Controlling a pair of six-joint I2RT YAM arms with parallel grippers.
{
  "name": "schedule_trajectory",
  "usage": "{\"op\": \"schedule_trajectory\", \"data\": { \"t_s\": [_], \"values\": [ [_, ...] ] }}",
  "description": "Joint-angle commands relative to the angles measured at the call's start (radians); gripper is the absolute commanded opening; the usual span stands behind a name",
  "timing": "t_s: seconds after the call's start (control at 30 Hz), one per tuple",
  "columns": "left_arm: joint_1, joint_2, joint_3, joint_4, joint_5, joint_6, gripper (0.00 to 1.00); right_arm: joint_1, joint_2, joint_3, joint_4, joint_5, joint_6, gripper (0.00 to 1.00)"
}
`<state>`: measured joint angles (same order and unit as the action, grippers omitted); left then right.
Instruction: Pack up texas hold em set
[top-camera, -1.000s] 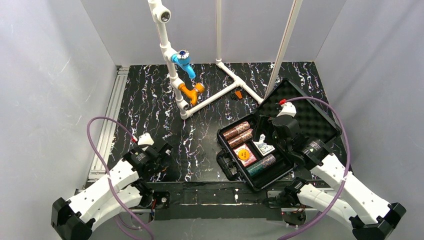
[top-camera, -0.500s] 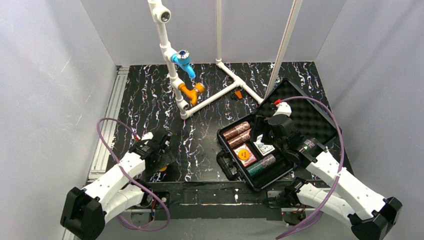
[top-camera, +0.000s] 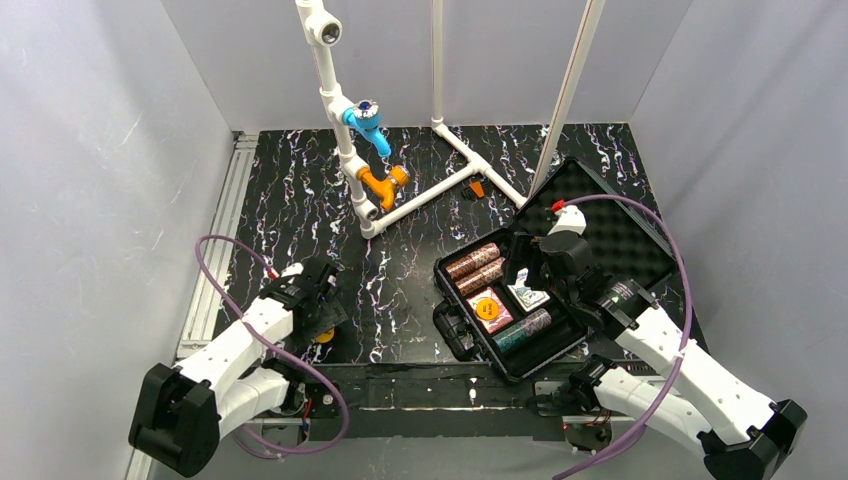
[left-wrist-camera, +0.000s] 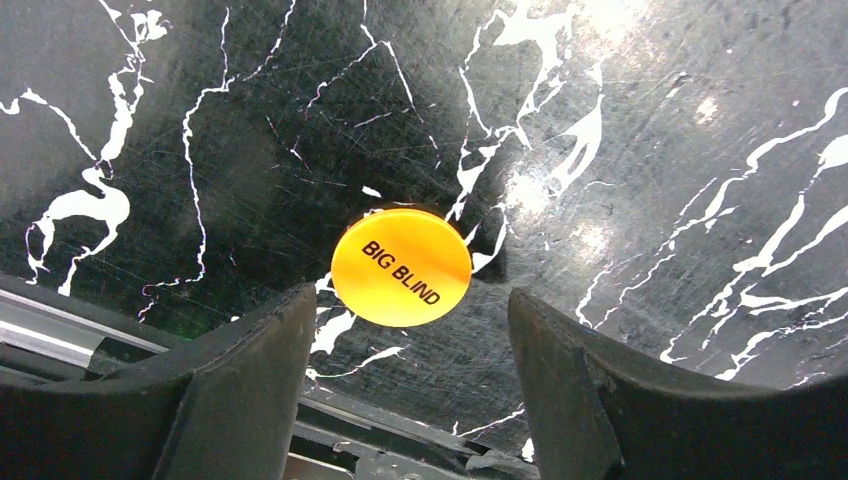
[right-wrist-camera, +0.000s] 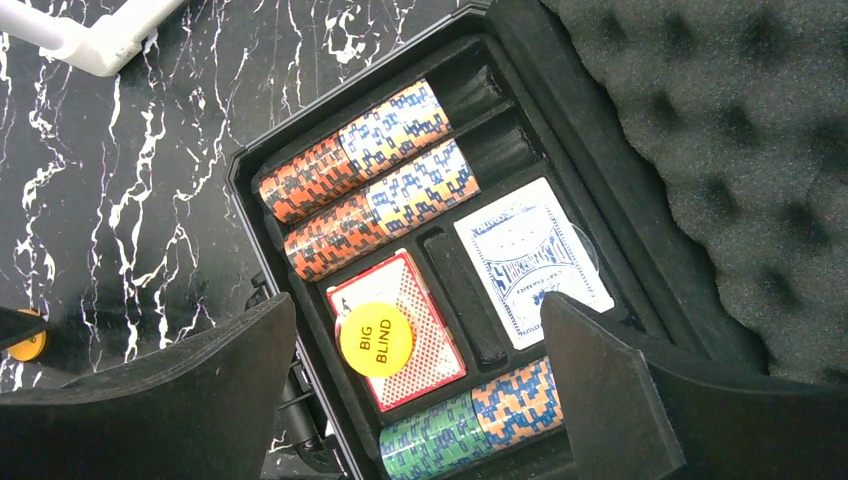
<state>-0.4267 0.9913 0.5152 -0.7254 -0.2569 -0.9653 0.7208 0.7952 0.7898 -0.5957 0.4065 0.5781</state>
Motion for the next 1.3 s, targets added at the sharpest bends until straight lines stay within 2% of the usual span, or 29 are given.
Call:
{"op": "schedule_trajectory", "data": {
  "t_s": [0.0,0.17,0.47,0.83,0.97,1.27],
  "values": [
    [0.008,0.025,-0.016,-0.026,-0.006,-0.024,0.67,0.002,-0.019,-0.007,0.014,0.021,-0.013,1.00],
    [0.008,0.066,-0.015,-0.003,-0.011,-0.051,0.66,0.001,-0.019,-0.012,0.025,0.015,-0.006,1.00],
    [0.009,0.135,-0.029,0.062,-0.034,-0.062,0.56,0.001,-0.018,-0.006,0.016,0.023,-0.010,1.00],
    [0.003,0.150,-0.043,0.177,0.072,0.016,0.43,0.001,-0.007,0.000,0.020,0.025,-0.014,1.00],
    [-0.034,0.144,-0.051,0.244,0.118,0.046,0.42,0.002,-0.004,0.002,0.023,0.022,-0.013,1.00],
    [-0.216,0.221,0.022,0.258,0.097,0.092,0.42,0.002,0.002,0.019,0.014,0.020,-0.014,1.00]
  ]
}}
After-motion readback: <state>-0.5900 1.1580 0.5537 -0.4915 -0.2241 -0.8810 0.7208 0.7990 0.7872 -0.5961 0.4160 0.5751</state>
